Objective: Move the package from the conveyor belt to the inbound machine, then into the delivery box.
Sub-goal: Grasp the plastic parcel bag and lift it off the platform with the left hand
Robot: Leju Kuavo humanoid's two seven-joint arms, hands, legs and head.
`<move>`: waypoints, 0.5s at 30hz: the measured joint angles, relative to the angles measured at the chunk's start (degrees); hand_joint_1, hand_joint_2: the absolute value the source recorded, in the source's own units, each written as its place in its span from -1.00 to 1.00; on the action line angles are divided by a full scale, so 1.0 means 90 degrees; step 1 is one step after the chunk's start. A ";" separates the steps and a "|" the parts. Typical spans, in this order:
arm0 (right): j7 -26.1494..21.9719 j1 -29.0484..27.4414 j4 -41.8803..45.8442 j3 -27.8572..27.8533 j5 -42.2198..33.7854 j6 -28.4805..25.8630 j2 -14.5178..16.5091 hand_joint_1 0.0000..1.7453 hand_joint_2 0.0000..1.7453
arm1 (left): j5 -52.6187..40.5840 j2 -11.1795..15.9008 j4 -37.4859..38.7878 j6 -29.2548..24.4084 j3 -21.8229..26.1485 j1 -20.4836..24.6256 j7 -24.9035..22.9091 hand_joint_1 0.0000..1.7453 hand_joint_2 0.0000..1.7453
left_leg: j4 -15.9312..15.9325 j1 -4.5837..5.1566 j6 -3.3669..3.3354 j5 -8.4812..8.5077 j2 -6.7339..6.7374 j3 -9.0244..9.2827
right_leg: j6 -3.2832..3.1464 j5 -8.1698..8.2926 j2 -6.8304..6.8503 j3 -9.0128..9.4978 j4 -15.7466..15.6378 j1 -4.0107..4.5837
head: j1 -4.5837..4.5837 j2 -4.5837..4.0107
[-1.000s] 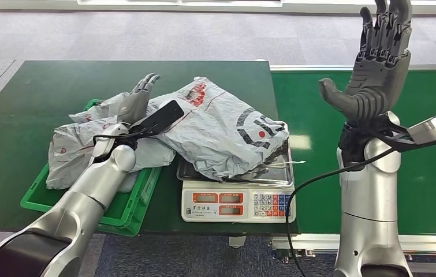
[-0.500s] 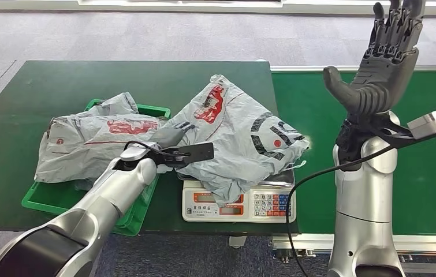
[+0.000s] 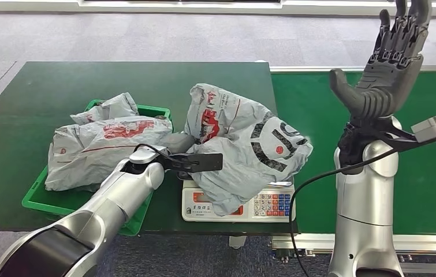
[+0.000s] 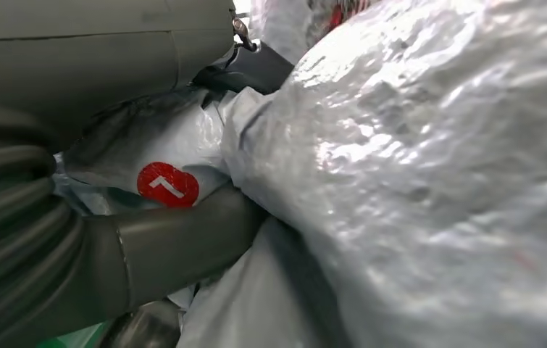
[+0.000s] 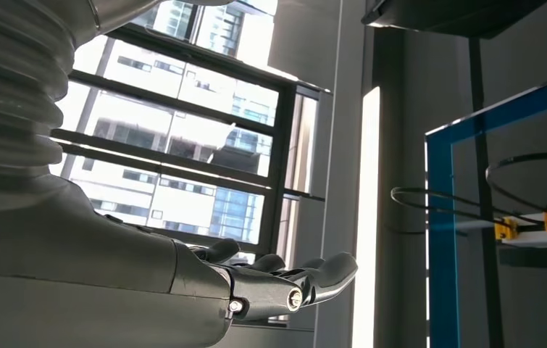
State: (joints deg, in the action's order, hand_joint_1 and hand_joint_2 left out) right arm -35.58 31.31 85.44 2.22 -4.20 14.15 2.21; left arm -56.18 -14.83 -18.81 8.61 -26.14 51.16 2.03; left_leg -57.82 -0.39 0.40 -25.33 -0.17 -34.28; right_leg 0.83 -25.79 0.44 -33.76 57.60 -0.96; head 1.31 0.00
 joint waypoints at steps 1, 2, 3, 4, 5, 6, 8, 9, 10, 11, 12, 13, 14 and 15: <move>0.0000 -0.0014 0.0004 -0.0008 -0.0002 0.0002 0.0000 -1.00 1.00 | 0.0044 -0.0004 -0.0001 -0.0061 0.0000 -0.0002 0.0047 1.00 1.00 | 0.0000 0.0000 0.0000 0.0000 0.0000 0.0000 | 0.0000 0.0000 0.0000 -0.0001 0.0000 0.0000 | 0.0000 0.0000; -0.0002 -0.0032 0.0015 -0.0017 -0.0005 0.0001 0.0000 -1.00 1.00 | 0.0114 -0.0005 -0.0002 -0.0177 0.0002 -0.0006 0.0114 1.00 1.00 | 0.0000 0.0000 0.0000 0.0000 0.0000 -0.0001 | 0.0000 0.0000 0.0000 -0.0001 0.0000 0.0000 | 0.0000 0.0000; -0.0005 -0.0055 0.0033 -0.0029 -0.0008 -0.0002 0.0000 -1.00 1.00 | 0.0219 -0.0007 -0.0004 -0.0348 0.0013 -0.0015 0.0207 1.00 1.00 | 0.0000 0.0000 0.0000 0.0000 0.0000 -0.0002 | 0.0000 0.0000 0.0000 -0.0003 0.0000 -0.0001 | 0.0000 0.0000; -0.0008 -0.0081 0.0058 -0.0042 -0.0011 -0.0005 0.0000 -1.00 1.00 | 0.0343 -0.0008 -0.0010 -0.0550 0.0036 -0.0027 0.0319 1.00 1.00 | 0.0000 0.0000 0.0000 0.0000 -0.0001 -0.0004 | 0.0000 0.0000 0.0001 -0.0005 0.0000 -0.0001 | 0.0000 0.0000; -0.0012 -0.0110 0.0085 -0.0057 -0.0014 -0.0014 0.0000 -1.00 1.00 | 0.0493 -0.0011 -0.0024 -0.0789 0.0073 -0.0041 0.0460 1.00 1.00 | 0.0000 0.0000 0.0000 0.0000 -0.0001 -0.0006 | 0.0000 0.0000 0.0001 -0.0008 0.0000 -0.0001 | 0.0000 0.0000; -0.0014 -0.0143 0.0114 -0.0073 -0.0018 -0.0029 0.0000 -1.00 1.00 | 0.0664 -0.0015 -0.0055 -0.1057 0.0132 -0.0055 0.0638 1.00 1.00 | 0.0000 0.0000 0.0000 0.0000 -0.0002 -0.0009 | 0.0000 0.0000 0.0002 -0.0010 0.0000 -0.0001 | 0.0000 0.0000; -0.0020 -0.0222 0.0172 -0.0103 -0.0027 -0.0063 -0.0001 -1.00 1.00 | 0.1039 -0.0030 -0.0181 -0.1625 0.0300 -0.0066 0.1081 1.00 1.00 | 0.0000 0.0000 0.0000 0.0000 -0.0001 -0.0013 | 0.0000 0.0000 0.0001 -0.0014 0.0000 -0.0001 | 0.0000 0.0000; -0.0024 -0.0267 0.0202 -0.0117 -0.0034 -0.0084 -0.0004 -1.00 1.00 | 0.1223 -0.0037 -0.0278 -0.1903 0.0401 -0.0062 0.1324 1.00 1.00 | 0.0000 0.0000 0.0000 0.0000 -0.0001 -0.0014 | 0.0000 0.0000 0.0001 -0.0016 0.0000 -0.0001 | 0.0000 0.0000; -0.0027 -0.0315 0.0233 -0.0127 -0.0040 -0.0103 -0.0007 -1.00 1.00 | 0.1390 -0.0042 -0.0403 -0.2146 0.0505 -0.0054 0.1544 1.00 1.00 | -0.0001 0.0000 0.0000 0.0000 -0.0001 -0.0014 | 0.0000 0.0000 0.0000 -0.0016 0.0000 -0.0001 | 0.0000 0.0000; -0.0029 -0.0363 0.0264 -0.0137 -0.0045 -0.0126 -0.0013 -1.00 1.00 | 0.1539 -0.0043 -0.0559 -0.2361 0.0607 -0.0047 0.1735 1.00 1.00 | -0.0001 0.0000 0.0000 0.0000 -0.0001 -0.0014 | 0.0000 0.0000 -0.0001 -0.0017 0.0000 -0.0001 | 0.0000 0.0000; -0.0030 -0.0408 0.0291 -0.0148 -0.0051 -0.0149 -0.0021 -1.00 1.00 | 0.1675 -0.0038 -0.0767 -0.2522 0.0690 -0.0048 0.1860 1.00 1.00 | -0.0001 0.0000 0.0000 0.0000 -0.0001 -0.0015 | 0.0000 0.0000 -0.0001 -0.0017 0.0000 -0.0001 | 0.0000 0.0000; -0.0031 -0.0454 0.0317 -0.0163 -0.0057 -0.0171 -0.0032 -1.00 1.00 | 0.1817 -0.0021 -0.1054 -0.2655 0.0761 -0.0070 0.1937 1.00 1.00 | 0.0000 0.0000 0.0000 0.0000 -0.0001 -0.0016 | 0.0000 0.0000 -0.0001 -0.0018 0.0000 -0.0001 | 0.0000 0.0000; -0.0036 -0.0500 0.0338 -0.0181 -0.0062 -0.0193 -0.0046 -1.00 1.00 | 0.1960 0.0015 -0.1413 -0.2754 0.0806 -0.0116 0.1956 1.00 1.00 | 0.0000 0.0000 0.0000 0.0000 -0.0001 -0.0017 | 0.0000 0.0000 -0.0002 -0.0018 0.0000 0.0000 | 0.0000 0.0000; -0.0044 -0.0547 0.0353 -0.0201 -0.0071 -0.0215 -0.0067 -1.00 1.00 | 0.2110 0.0072 -0.1857 -0.2835 0.0829 -0.0181 0.1934 1.00 1.00 | 0.0000 0.0000 0.0000 -0.0001 0.0000 -0.0019 | 0.0000 0.0000 -0.0002 -0.0019 0.0000 0.0000 | 0.0000 0.0000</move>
State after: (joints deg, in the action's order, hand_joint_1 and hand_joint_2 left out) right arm -35.98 26.39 88.62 0.41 -4.84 12.21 1.61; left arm -37.19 -14.18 -35.52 -16.90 -18.68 49.53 19.44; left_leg -57.82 -0.39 0.40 -25.34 -0.17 -34.45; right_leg 0.83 -25.79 0.43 -33.93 57.60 -0.95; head 1.31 0.00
